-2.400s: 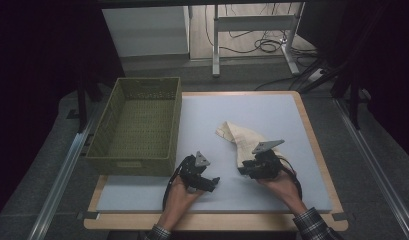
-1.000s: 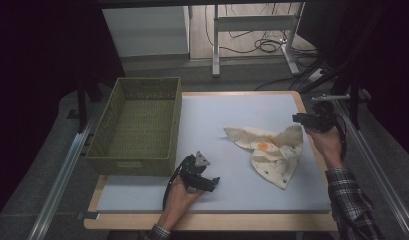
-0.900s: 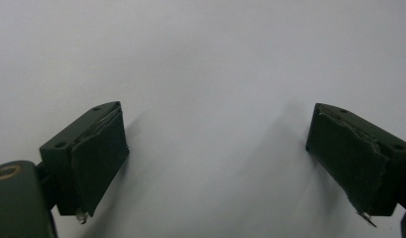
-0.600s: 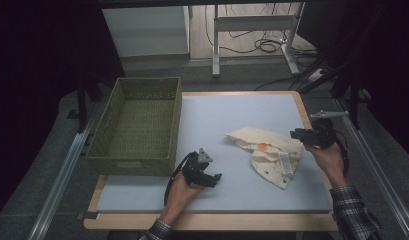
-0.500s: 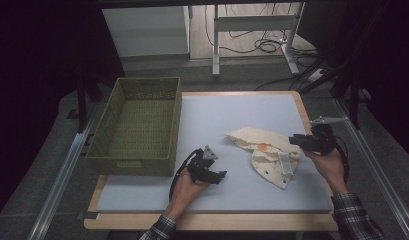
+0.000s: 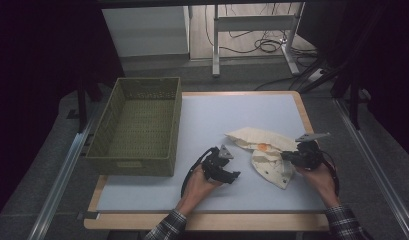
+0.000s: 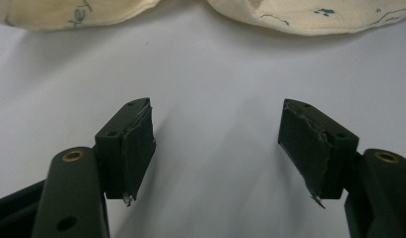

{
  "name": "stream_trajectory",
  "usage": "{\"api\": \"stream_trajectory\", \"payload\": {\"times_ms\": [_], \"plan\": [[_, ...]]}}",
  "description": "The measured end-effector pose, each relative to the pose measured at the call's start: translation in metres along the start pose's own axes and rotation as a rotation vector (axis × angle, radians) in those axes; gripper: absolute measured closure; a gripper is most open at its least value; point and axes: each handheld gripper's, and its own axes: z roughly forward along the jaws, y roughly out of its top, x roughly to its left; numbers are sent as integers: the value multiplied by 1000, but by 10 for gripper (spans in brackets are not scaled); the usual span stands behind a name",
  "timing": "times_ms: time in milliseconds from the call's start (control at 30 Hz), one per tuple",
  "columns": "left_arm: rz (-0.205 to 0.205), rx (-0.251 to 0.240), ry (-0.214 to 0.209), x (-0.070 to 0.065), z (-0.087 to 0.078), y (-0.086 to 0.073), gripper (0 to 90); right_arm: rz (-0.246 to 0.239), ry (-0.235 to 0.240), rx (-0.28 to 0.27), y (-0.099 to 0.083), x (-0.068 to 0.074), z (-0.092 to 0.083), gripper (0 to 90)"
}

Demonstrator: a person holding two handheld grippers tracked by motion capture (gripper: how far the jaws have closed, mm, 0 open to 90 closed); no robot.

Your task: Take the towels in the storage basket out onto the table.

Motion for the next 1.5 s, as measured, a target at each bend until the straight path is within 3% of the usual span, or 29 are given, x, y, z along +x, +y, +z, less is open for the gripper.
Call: {"api": "stream_trajectory", "payload": {"times_ms": [200,233,300,367,433,467,500,633,667,733,767,800,833,867,933,1133,1167,1200,1233,1333,1433,1500], "plan": [[-26,-27,1,5,-14,-4,289,-28,70,-33,17,21,-1,869],[-30,-33,5,6,-20,-5,287,-45,118,-39,28,35,3,869],[-28,-32,8,7,-22,-6,285,-49,135,-38,32,40,5,868],[-38,-35,15,8,-28,-9,279,-72,171,-38,42,55,14,868],[-42,-34,28,9,-37,-15,273,-109,229,-34,56,80,32,868],[-42,-34,28,9,-37,-15,269,-109,229,-34,56,80,32,868],[-50,-35,34,9,-42,-20,269,-121,245,-29,60,89,39,868],[-64,-29,71,9,-58,-38,254,-169,323,-7,76,132,72,868],[-64,-29,71,9,-58,-38,254,-169,323,-7,76,132,72,868],[-73,-27,84,9,-64,-46,252,-185,354,5,79,147,85,866],[-76,-25,88,9,-64,-49,252,-205,377,16,81,160,95,820],[-79,-22,91,10,-65,-51,252,-205,377,16,81,160,95,820],[-82,-17,95,11,-65,-53,252,-211,373,17,83,164,98,765],[-85,-16,96,12,-65,-54,253,-211,366,10,86,165,96,701],[-88,-16,97,14,-64,-53,253,-205,364,0,87,162,93,688],[-79,-27,96,17,-51,-40,294,-158,276,-38,83,122,59,671],[-77,-23,102,19,-47,-37,336,-127,236,-41,74,102,46,674],[-77,-23,102,19,-47,-37,349,-127,236,-41,74,102,46,674],[-78,-23,104,23,-43,-34,374,-104,203,-42,65,85,36,675],[-102,-34,72,27,-40,-32,433,-51,162,-40,45,60,18,677],[-105,-25,64,26,-37,-31,476,-5,144,-31,20,44,1,683],[-111,-18,62,26,-36,-32,493,4,140,-29,14,42,-3,684]]}}
